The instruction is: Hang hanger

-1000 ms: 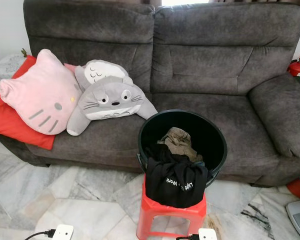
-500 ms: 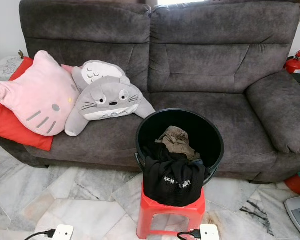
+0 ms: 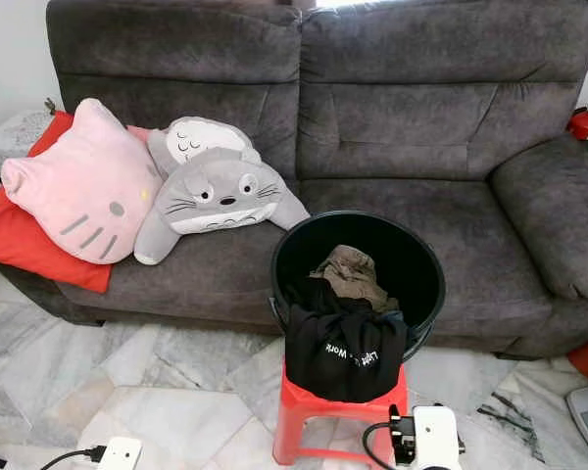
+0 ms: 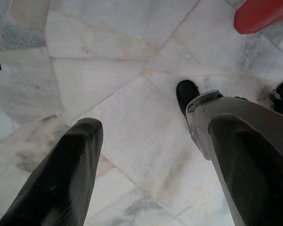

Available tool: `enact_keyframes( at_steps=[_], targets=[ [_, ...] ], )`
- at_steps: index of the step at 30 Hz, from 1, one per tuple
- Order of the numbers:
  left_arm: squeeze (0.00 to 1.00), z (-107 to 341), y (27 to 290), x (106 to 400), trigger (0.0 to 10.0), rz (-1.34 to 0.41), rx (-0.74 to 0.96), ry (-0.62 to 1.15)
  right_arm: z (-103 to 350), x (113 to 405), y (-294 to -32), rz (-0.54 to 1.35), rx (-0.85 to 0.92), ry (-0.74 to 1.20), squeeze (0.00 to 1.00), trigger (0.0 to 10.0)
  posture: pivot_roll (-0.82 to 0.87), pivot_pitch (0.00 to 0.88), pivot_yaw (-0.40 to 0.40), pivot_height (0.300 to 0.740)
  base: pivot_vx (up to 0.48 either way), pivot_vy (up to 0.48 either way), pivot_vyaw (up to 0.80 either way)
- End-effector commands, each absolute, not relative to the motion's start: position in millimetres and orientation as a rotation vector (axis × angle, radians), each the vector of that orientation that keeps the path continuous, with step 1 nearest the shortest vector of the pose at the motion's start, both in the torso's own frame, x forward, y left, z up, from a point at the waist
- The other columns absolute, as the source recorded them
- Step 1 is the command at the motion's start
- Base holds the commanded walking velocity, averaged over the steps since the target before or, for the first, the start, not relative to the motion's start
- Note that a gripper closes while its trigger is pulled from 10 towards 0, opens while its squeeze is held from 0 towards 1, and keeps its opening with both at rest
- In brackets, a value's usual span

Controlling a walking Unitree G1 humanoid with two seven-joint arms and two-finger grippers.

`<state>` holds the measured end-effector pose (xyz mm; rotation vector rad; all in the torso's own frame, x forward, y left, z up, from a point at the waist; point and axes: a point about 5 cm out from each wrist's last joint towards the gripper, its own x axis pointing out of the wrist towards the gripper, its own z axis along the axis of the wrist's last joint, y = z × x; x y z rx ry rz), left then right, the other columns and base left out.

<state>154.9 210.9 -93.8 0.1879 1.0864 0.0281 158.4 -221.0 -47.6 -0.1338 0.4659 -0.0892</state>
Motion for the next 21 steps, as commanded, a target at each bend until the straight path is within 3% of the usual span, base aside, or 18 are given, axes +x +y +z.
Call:
enact_keyframes(
  at_steps=[1,12,21],
  targets=[
    [0.00,-93,213,155,10.0,0.023,0.213,1.092,-48,154,-215,-0.068,-0.136,0.462,0.00,10.0,-0.23,0.000,0.066,0.740,0.000,0.000,0.00],
    [0.00,-89,215,164,10.0,0.003,0.246,1.072,-10,139,-217,-0.074,-0.180,0.306,0.00,10.0,-0.25,0.000,0.092,0.740,0.000,0.000,0.00],
    [0.00,-85,217,174,10.0,-0.010,0.275,1.052,36,130,-193,-0.004,-0.074,0.184,0.00,10.0,-0.28,0.000,0.117,0.740,0.000,0.000,0.00]
  ],
)
